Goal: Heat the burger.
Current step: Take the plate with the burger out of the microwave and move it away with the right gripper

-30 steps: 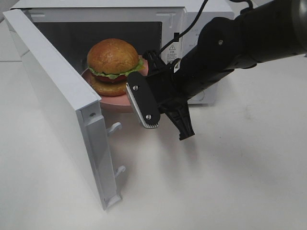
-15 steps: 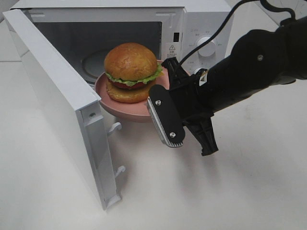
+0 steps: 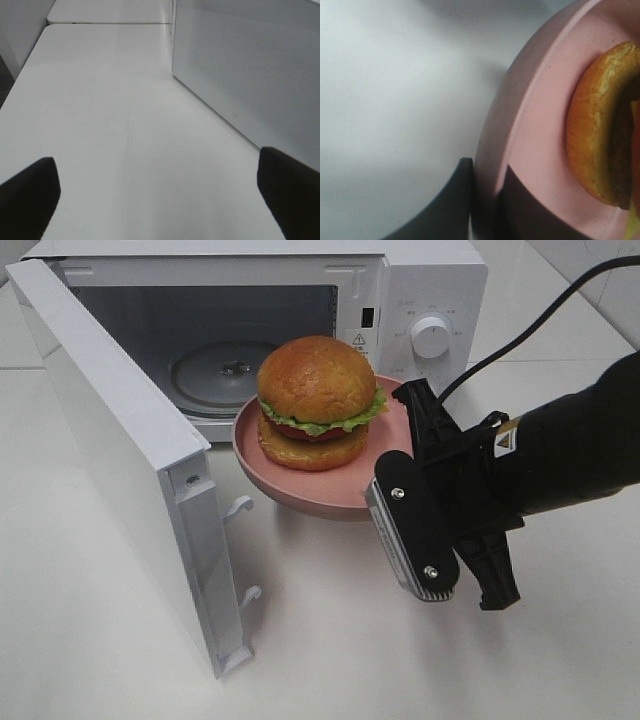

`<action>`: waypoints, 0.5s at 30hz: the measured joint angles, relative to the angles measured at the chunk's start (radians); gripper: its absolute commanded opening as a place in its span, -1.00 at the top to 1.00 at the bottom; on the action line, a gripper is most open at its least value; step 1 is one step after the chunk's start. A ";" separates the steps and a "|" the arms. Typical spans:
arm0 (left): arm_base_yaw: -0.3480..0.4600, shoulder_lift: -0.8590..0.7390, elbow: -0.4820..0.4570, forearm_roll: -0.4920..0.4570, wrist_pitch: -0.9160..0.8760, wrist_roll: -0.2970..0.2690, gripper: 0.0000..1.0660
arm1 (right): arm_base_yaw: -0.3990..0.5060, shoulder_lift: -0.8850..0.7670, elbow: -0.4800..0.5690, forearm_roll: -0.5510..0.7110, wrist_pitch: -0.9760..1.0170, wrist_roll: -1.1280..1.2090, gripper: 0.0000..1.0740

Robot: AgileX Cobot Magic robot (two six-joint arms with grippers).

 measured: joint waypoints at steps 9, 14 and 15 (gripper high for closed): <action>0.000 0.000 0.000 0.000 0.000 0.000 -0.88 | 0.000 -0.116 0.102 0.001 -0.003 0.012 1.00; 0.000 0.000 0.000 0.000 0.000 0.000 -0.88 | 0.000 -0.192 0.155 0.001 -0.002 0.019 1.00; 0.000 0.000 0.000 0.000 0.000 0.000 -0.88 | 0.000 -0.210 0.166 0.001 -0.002 0.025 1.00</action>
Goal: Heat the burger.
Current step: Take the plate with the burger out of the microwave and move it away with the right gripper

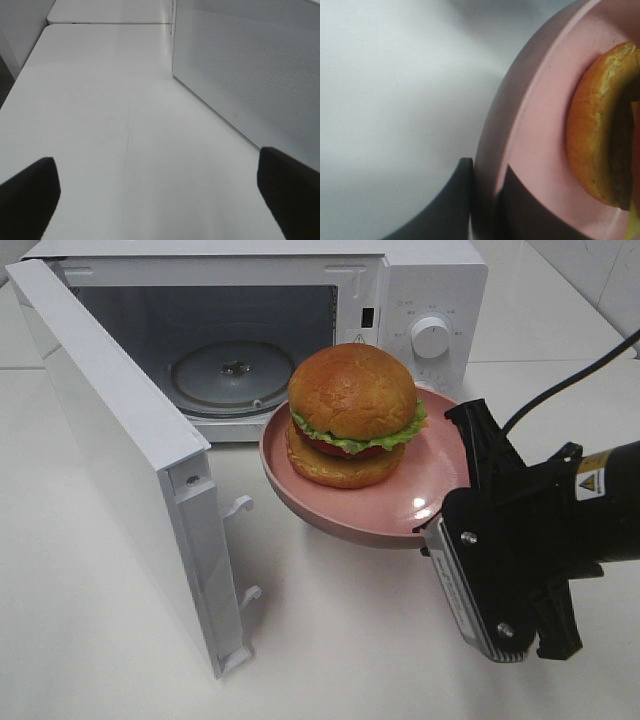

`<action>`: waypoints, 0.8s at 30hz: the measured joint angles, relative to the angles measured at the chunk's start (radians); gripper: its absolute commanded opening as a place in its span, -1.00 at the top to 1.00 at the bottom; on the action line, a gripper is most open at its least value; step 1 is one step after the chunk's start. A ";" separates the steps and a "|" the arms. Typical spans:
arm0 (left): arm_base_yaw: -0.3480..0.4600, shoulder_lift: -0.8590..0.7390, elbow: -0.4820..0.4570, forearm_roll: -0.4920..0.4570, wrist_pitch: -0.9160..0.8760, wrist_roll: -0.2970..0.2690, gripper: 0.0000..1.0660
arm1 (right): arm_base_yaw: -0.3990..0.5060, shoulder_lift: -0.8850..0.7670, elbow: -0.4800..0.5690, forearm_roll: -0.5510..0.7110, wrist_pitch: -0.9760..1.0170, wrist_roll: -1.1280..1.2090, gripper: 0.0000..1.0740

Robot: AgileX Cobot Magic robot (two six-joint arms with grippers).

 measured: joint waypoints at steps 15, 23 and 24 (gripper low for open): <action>0.000 0.000 0.000 0.000 0.000 0.001 -0.88 | 0.000 -0.253 0.092 -0.047 0.137 0.093 1.00; 0.000 0.000 0.000 0.000 0.000 0.001 -0.88 | 0.000 -0.379 0.101 -0.181 0.257 0.227 0.99; 0.000 0.000 0.000 0.000 0.000 0.001 -0.88 | 0.000 -0.395 0.101 -0.207 0.274 0.254 0.99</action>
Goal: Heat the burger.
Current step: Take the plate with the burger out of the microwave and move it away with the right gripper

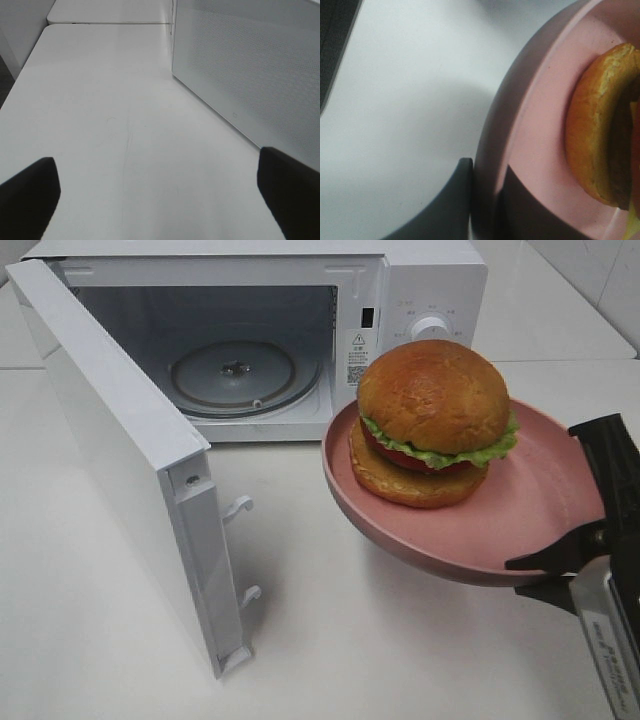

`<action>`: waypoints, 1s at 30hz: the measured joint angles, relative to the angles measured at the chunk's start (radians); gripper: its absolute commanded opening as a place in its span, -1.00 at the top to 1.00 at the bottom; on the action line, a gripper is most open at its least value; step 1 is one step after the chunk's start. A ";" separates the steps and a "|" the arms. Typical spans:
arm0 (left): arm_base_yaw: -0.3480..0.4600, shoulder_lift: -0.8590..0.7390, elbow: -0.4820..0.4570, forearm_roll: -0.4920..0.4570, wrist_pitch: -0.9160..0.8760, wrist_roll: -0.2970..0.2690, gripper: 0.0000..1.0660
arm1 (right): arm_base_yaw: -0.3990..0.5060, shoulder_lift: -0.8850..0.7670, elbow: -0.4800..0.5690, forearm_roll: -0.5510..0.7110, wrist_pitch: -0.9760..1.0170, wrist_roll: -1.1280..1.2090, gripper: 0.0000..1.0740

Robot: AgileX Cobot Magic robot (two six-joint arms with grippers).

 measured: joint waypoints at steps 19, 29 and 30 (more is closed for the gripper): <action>0.000 0.000 0.000 0.000 0.000 0.000 -0.88 | 0.000 -0.118 0.000 -0.472 0.205 0.674 0.99; 0.000 0.000 0.000 0.000 0.000 0.000 -0.88 | 0.000 -0.116 0.000 -0.687 0.284 1.011 0.99; 0.000 0.000 0.000 0.000 0.000 0.000 -0.88 | 0.000 -0.116 0.000 -0.687 0.284 1.011 0.99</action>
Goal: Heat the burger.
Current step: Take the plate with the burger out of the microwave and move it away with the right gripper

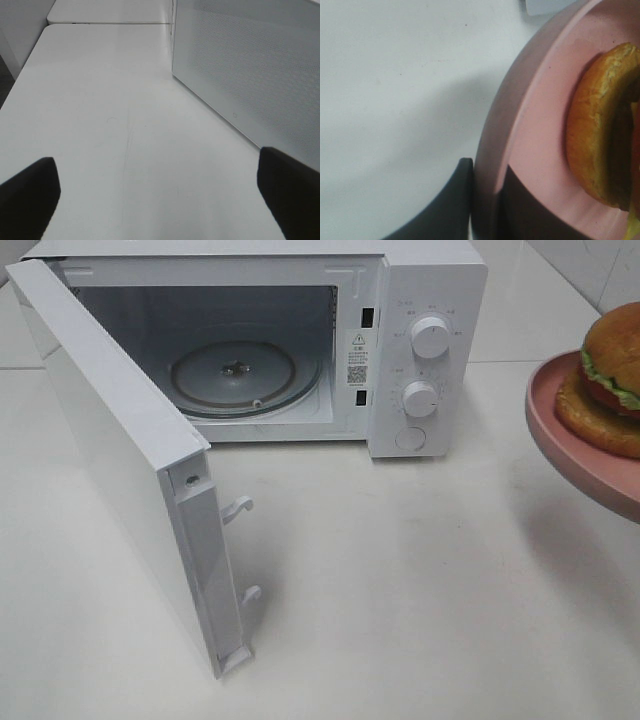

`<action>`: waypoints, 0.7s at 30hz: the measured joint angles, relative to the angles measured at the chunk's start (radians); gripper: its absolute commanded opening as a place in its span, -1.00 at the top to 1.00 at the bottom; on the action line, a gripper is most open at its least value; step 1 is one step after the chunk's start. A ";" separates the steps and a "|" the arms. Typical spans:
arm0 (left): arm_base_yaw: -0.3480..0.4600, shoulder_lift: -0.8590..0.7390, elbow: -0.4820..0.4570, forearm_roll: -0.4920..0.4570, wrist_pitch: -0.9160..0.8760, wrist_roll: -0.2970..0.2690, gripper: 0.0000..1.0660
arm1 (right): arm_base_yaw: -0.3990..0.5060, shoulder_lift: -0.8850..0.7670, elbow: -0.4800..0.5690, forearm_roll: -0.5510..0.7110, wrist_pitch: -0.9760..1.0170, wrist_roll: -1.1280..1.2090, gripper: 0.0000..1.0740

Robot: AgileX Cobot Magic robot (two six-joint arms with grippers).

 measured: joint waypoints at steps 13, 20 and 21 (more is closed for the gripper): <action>0.000 0.000 0.000 0.000 0.000 0.000 -0.88 | 0.000 0.184 0.000 -0.157 0.049 0.452 0.99; 0.000 0.000 0.000 0.000 0.000 0.000 -0.88 | 0.000 0.310 0.000 -0.252 0.064 0.742 0.99; 0.000 0.000 0.000 0.000 0.000 0.000 -0.88 | 0.000 0.348 0.000 -0.271 0.068 0.796 0.98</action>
